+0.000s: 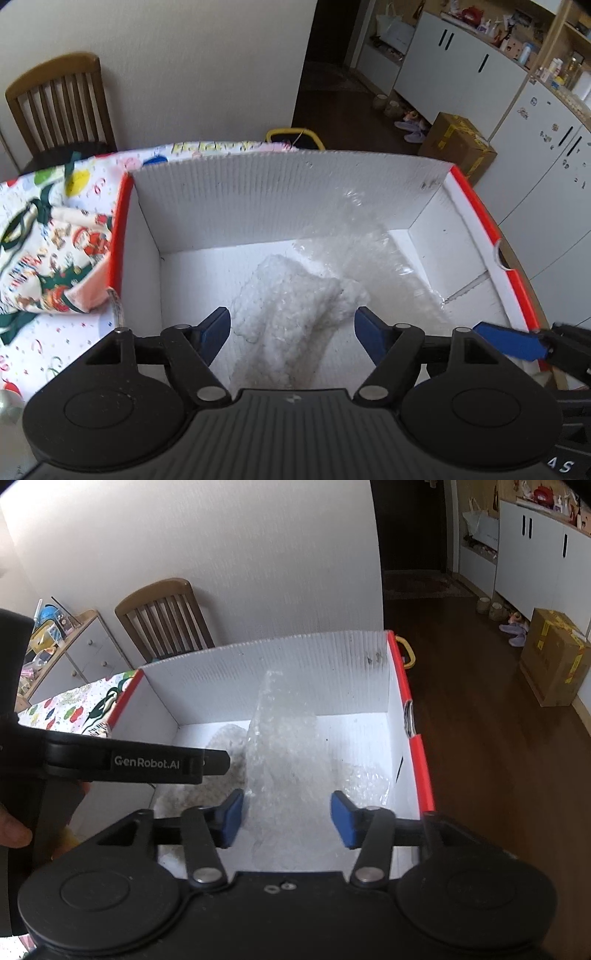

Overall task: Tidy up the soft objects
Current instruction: 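Open both grippers to drop the towel and bubble wrap, then withdraw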

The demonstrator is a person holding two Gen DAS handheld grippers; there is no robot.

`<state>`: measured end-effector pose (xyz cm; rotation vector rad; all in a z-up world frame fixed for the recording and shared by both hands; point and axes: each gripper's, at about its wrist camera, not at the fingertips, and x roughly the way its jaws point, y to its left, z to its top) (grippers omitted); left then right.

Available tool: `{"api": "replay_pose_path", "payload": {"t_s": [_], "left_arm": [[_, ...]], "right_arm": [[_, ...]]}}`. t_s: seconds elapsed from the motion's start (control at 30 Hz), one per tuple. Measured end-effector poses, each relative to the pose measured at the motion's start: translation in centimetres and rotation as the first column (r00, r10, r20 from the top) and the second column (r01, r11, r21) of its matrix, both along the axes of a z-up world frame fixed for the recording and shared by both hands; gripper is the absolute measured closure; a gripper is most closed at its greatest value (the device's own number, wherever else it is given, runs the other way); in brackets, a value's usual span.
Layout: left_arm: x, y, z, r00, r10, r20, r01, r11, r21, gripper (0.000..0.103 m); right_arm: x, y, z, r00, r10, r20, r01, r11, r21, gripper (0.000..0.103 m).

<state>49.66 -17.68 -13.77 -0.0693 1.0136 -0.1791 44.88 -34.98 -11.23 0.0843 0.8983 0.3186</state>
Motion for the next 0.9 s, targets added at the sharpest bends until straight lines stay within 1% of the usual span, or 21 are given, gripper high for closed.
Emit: {"api": "replay_pose_path", "payload": {"t_s": [0.1, 0.23, 0.3, 0.37, 0.53, 0.6, 0.73, 0.8, 0.87, 0.9], "left_arm": [[-0.9, 0.0, 0.8, 1.000, -0.010, 0.026, 0.009, 1.000, 0.016, 0.029], [-2.3, 0.4, 2.2, 0.998, -0.013, 0.066, 0.012, 1.000, 0.010, 0.029], [-3.1, 0.7, 3.1, 0.996, -0.023, 0.090, 0.023, 1.000, 0.008, 0.029], [-4.1, 1.0, 4.0, 0.993, -0.030, 0.115, 0.029, 1.000, 0.010, 0.029], [-6.7, 2.2, 6.0, 0.988, -0.037, 0.151, 0.041, 0.999, -0.022, 0.029], [-8.0, 2.7, 6.9, 0.984, -0.042, 0.174, 0.046, 0.999, -0.022, 0.029], [-10.5, 3.9, 8.5, 0.977, -0.034, 0.210, 0.044, 0.998, -0.041, 0.029], [-11.9, 4.5, 9.3, 0.974, -0.030, 0.226, 0.042, 0.998, -0.048, 0.029], [-13.2, 5.2, 9.9, 0.970, -0.025, 0.241, 0.039, 0.998, -0.051, 0.027], [-13.9, 5.5, 10.2, 0.968, -0.019, 0.249, 0.032, 0.998, -0.051, 0.024]], "right_arm": [[-0.6, 0.0, 0.8, 1.000, 0.012, 0.019, -0.012, 1.000, 0.002, 0.043], [-1.4, 0.1, 2.0, 0.999, 0.020, 0.043, -0.021, 1.000, 0.010, 0.039], [-2.0, 0.0, 2.6, 0.998, 0.025, 0.056, -0.026, 1.000, 0.015, 0.035], [-2.6, -0.1, 3.3, 0.997, 0.030, 0.070, -0.032, 0.999, 0.021, 0.033], [-4.4, -0.1, 4.8, 0.993, 0.041, 0.107, -0.044, 0.999, 0.021, 0.027], [-5.3, 0.0, 5.4, 0.991, 0.044, 0.124, -0.047, 0.999, 0.021, 0.023], [-7.1, 0.1, 6.7, 0.987, 0.046, 0.154, -0.051, 0.998, 0.030, 0.019], [-8.0, 0.1, 7.2, 0.984, 0.047, 0.171, -0.054, 0.998, 0.041, 0.015], [-9.0, 0.5, 7.8, 0.980, 0.046, 0.192, -0.056, 0.997, 0.045, 0.012], [-9.5, 0.7, 8.0, 0.978, 0.049, 0.204, -0.058, 0.997, 0.042, 0.010]]}}
